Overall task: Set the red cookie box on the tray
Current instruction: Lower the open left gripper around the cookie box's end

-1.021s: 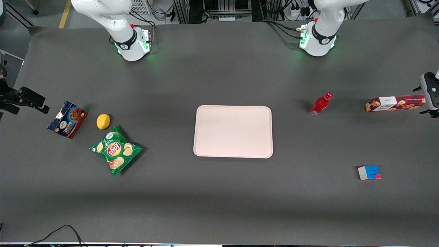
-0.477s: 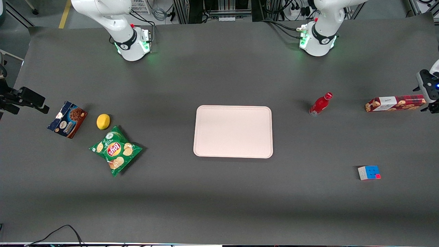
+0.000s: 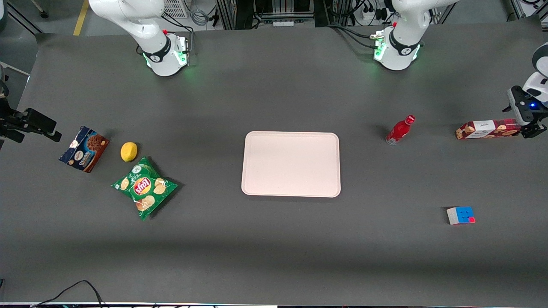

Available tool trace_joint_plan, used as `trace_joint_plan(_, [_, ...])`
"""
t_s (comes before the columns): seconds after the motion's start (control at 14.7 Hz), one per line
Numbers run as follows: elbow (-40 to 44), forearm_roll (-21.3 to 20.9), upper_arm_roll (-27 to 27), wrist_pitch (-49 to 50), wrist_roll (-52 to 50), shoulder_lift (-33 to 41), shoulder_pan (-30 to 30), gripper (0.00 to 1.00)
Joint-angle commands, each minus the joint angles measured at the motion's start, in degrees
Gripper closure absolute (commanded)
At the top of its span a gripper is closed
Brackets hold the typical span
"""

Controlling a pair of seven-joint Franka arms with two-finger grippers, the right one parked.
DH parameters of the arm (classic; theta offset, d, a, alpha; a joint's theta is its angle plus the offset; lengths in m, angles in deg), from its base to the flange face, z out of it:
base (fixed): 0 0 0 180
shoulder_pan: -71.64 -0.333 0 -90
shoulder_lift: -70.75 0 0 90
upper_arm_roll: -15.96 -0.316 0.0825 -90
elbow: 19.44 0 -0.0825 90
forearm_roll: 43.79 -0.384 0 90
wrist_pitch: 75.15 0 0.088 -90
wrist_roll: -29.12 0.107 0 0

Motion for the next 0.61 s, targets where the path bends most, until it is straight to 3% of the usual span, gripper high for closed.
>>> trace_joint_plan(0.0, [-1.79,2.04,-0.30,-1.71,3.87,1.09,-0.60,0.00])
trace_joint_plan(0.34, [-2.23,13.37,-0.30,-8.30,14.59,-6.38,-1.74,0.00])
trace_joint_plan(0.54, [-2.49,14.09,-0.47,-8.75,16.18,-8.15,-3.15,0.00])
